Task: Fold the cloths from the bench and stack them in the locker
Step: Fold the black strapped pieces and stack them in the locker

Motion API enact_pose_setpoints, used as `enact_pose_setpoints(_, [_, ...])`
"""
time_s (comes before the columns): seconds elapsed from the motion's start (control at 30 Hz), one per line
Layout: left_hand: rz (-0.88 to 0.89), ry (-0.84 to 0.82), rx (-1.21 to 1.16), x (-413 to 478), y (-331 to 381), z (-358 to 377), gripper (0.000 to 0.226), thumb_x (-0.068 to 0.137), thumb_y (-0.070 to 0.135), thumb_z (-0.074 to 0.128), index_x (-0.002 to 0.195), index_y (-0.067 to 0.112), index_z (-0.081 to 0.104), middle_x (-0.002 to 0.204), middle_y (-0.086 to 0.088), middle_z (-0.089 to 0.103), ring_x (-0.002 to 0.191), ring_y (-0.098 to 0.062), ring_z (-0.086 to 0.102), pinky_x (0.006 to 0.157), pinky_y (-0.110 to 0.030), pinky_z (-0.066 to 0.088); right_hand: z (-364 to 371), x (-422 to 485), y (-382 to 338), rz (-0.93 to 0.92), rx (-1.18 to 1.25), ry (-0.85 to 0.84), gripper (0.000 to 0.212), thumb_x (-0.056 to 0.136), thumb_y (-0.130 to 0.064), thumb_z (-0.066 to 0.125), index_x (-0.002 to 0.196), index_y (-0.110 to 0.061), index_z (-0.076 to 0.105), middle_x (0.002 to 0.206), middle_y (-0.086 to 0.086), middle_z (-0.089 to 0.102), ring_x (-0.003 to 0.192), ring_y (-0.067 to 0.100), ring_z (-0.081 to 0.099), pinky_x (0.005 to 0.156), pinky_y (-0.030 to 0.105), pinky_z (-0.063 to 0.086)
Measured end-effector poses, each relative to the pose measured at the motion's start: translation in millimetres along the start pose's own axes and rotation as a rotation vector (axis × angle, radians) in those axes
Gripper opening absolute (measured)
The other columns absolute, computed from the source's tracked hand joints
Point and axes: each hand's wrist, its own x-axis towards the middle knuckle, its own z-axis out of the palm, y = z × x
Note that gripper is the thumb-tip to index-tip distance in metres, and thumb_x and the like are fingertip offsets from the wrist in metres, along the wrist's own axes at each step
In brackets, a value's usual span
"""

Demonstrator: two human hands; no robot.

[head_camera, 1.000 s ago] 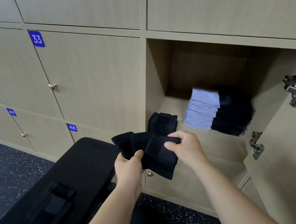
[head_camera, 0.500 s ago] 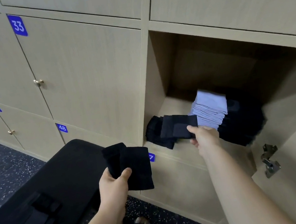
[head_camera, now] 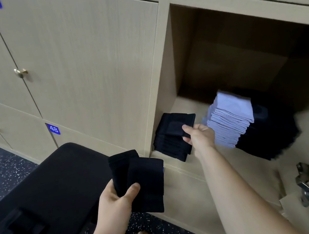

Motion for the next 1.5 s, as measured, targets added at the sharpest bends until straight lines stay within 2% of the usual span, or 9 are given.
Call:
enact_pose_setpoints(0.17, [-0.007,-0.033,-0.03,6.7,-0.8,1.5,0.016,0.091,0.004,0.064,0.102,0.013,0.07,0.094,-0.007,0.076,0.089,-0.027,0.073,0.089,-0.051,0.055,0.8,9.2,9.4,-0.064,-0.145,0.014,0.013,0.083,-0.002,0.072,0.084,-0.002,0.06,0.078,0.004,0.062,0.064,0.014,0.06,0.047,0.014,0.051])
enact_pose_setpoints(0.3, [-0.023,-0.057,-0.073,8.8,0.0,4.2,0.016,0.09,0.002,0.064,0.103,0.011,0.069,0.096,-0.009,0.076,0.091,-0.029,0.073,0.092,-0.053,0.053,0.4,14.9,19.1,-0.215,-0.54,0.095,0.019,0.079,-0.02,0.077,0.088,-0.012,0.063,0.077,0.001,0.066,0.072,0.022,0.066,0.067,0.035,0.056])
enact_pose_setpoints(0.5, [-0.029,-0.094,-0.113,6.5,6.4,4.4,0.019,0.089,0.001,0.064,0.106,0.009,0.069,0.1,-0.012,0.075,0.094,-0.031,0.072,0.092,-0.052,0.053,-2.7,8.3,13.7,-0.315,-0.853,0.154,0.048,0.083,-0.033,0.072,0.125,-0.013,0.057,0.108,0.004,0.061,0.091,0.02,0.057,0.069,0.028,0.04])
enact_pose_setpoints(0.63, [-0.016,-0.092,-0.139,1.0,10.2,1.3,0.02,0.089,0.0,0.064,0.108,0.006,0.068,0.103,-0.013,0.074,0.098,-0.031,0.071,0.093,-0.05,0.053,-9.6,-16.6,3.5,-0.389,-0.8,0.16,0.037,0.087,-0.03,0.066,0.121,-0.017,0.06,0.113,0.002,0.06,0.095,0.018,0.058,0.072,0.028,0.04])
enact_pose_setpoints(0.77, [0.016,-0.09,-0.161,-9.9,17.0,1.2,0.023,0.089,0.0,0.064,0.111,0.006,0.066,0.105,-0.012,0.074,0.099,-0.029,0.071,0.087,-0.043,0.055,-18.1,-72.5,-14.6,-0.128,-0.458,-0.359,0.018,0.091,-0.027,0.064,0.101,-0.012,0.068,0.089,0.001,0.073,0.076,0.011,0.068,0.07,0.025,0.054])
enact_pose_setpoints(0.87, [0.047,-0.071,-0.152,-21.3,21.2,2.7,0.023,0.089,0.0,0.064,0.111,0.009,0.066,0.104,-0.008,0.075,0.099,-0.026,0.071,0.089,-0.043,0.055,-25.5,-109.5,-17.4,0.025,-0.493,-0.72,0.012,0.092,-0.019,0.064,0.097,-0.01,0.069,0.089,0.002,0.074,0.074,0.012,0.07,0.065,0.022,0.055])
enact_pose_setpoints(1.07, [0.099,-0.054,-0.137,-53.0,31.6,2.0,0.02,0.089,0.003,0.066,0.107,0.014,0.066,0.099,-0.001,0.076,0.095,-0.022,0.072,0.09,-0.044,0.056,-42.9,-144.2,-29.8,-0.067,-0.513,-0.678,0.018,0.087,-0.007,0.067,0.072,-0.013,0.061,0.076,0.0,0.068,0.058,0.004,0.063,0.062,0.023,0.056])
enact_pose_setpoints(1.3, [0.139,-0.032,-0.047,-77.6,39.7,-6.5,0.023,0.084,0.005,0.074,0.104,0.012,0.068,0.096,-0.003,0.076,0.094,-0.023,0.072,0.087,-0.042,0.057,-59.3,-168.4,-47.5,-0.067,-0.51,-0.713,0.009,0.085,-0.013,0.069,0.094,-0.012,0.068,0.084,0.003,0.07,0.068,0.011,0.064,0.074,0.03,0.055])
enact_pose_setpoints(1.5, [0.122,-0.092,-0.048,-89.1,42.6,-7.3,0.021,0.086,0.008,0.072,0.106,0.011,0.068,0.096,-0.003,0.076,0.089,-0.02,0.073,0.081,-0.036,0.058,-70.5,-177.3,-51.0,-0.14,-0.654,-0.768,0.012,0.087,-0.01,0.066,0.078,-0.018,0.067,0.061,-0.014,0.06,0.055,-0.001,0.05,0.055,0.018,0.039])
